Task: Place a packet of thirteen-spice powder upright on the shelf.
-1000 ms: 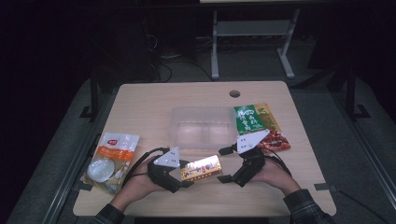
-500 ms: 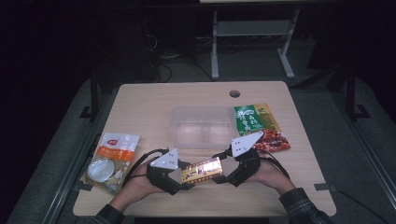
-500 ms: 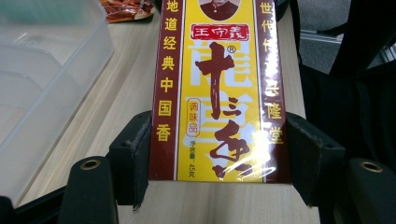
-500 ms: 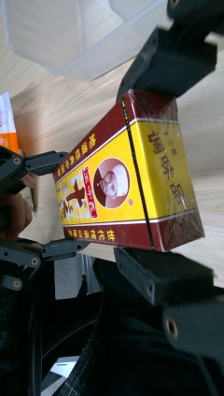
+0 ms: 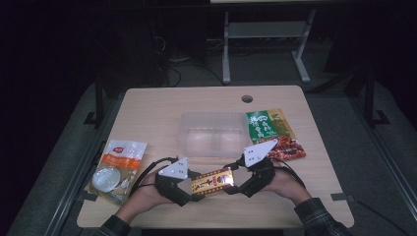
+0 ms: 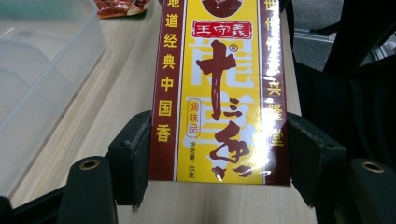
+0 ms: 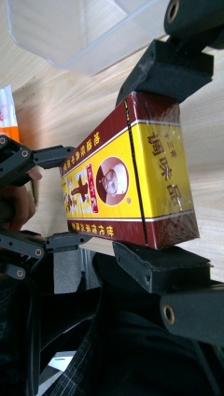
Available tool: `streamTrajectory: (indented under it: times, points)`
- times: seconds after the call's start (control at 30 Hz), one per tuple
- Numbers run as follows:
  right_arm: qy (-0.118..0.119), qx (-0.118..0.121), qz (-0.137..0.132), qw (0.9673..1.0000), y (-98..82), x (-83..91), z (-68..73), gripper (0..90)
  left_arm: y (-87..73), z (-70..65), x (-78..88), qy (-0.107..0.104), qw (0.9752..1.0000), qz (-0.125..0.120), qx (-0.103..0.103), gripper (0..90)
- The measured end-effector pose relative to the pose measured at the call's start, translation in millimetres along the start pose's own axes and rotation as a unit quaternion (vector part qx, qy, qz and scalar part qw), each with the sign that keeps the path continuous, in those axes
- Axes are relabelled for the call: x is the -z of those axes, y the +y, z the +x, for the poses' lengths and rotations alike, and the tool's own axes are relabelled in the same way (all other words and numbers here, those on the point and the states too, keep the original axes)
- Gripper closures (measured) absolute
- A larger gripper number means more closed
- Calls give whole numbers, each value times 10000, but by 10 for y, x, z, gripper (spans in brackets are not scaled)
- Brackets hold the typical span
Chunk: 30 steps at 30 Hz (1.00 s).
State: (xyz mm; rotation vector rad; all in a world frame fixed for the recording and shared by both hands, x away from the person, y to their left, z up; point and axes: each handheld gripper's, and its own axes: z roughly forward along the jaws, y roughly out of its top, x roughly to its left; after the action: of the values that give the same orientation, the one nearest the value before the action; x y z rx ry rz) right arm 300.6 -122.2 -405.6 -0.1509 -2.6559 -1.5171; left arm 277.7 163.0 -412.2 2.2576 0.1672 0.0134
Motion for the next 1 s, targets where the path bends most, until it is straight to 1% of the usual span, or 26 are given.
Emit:
streamTrajectory:
  times: [0.07, 0.1, 0.13, 0.17, 0.27, 0.3, 0.47, 0.5, 0.53, 0.57, 0.67, 0.7, 0.73, 0.77, 1.0]
  points:
    - [19, -4, 1, 10000, 2, -1, 6, 286, -6, 0, -10, -14, 10000, -17, 48, 312]
    - [15, 26, -23, 10000, 9, 7, 13, 296, -8, 13, -8, -33, 10000, 41, 28, 306]
    - [47, 7, -63, 10000, 13, 10, 16, 301, -8, 13, -8, -33, 10000, 41, 28, 301]
    - [50, 9, -81, 10000, 18, 14, 19, 305, -9, 8, -18, -18, 10000, 6, 83, 296]
    - [3, 64, -87, 9999, 28, 12, 29, 309, -12, 3, -30, -2, 9999, -9, 108, 289]
    - [-10, 81, -71, 9999, 30, 13, 30, 311, -13, 11, -25, -14, 10000, 65, 32, 287]
    - [-13, 71, -53, 10000, 34, 18, 34, 314, -16, 1, -34, 25, 10000, 33, 53, 278]
    - [-20, 59, -54, 10000, 37, 22, 39, 314, -16, 7, -19, 76, 9999, 73, -38, 277]
    - [-20, 59, -54, 10000, 37, 22, 39, 314, -16, 7, -19, 76, 9999, 73, -38, 276]
    - [-13, 37, -59, 10000, 38, 23, 45, 315, -18, -2, -13, 89, 10000, 17, 13, 276]
    - [-72, 101, -63, 9999, 41, 39, 43, 316, -28, 0, 18, 113, 9999, -26, 18, 285]
    - [-62, 34, -23, 10000, 54, 59, 59, 317, -31, 5, 35, 85, 9999, -59, 0, 287]
    - [-62, 34, -23, 10000, 54, 59, 59, 317, -31, 5, 35, 85, 9999, -59, 0, 289]
    - [-91, 142, -28, 9999, 79, 71, 62, 317, -27, 2, 34, 69, 10000, -57, 3, 290]
    - [-215, 243, -141, 9994, 161, 77, 109, 319, -26, -2, -6, 72, 10000, -38, -1, 288]
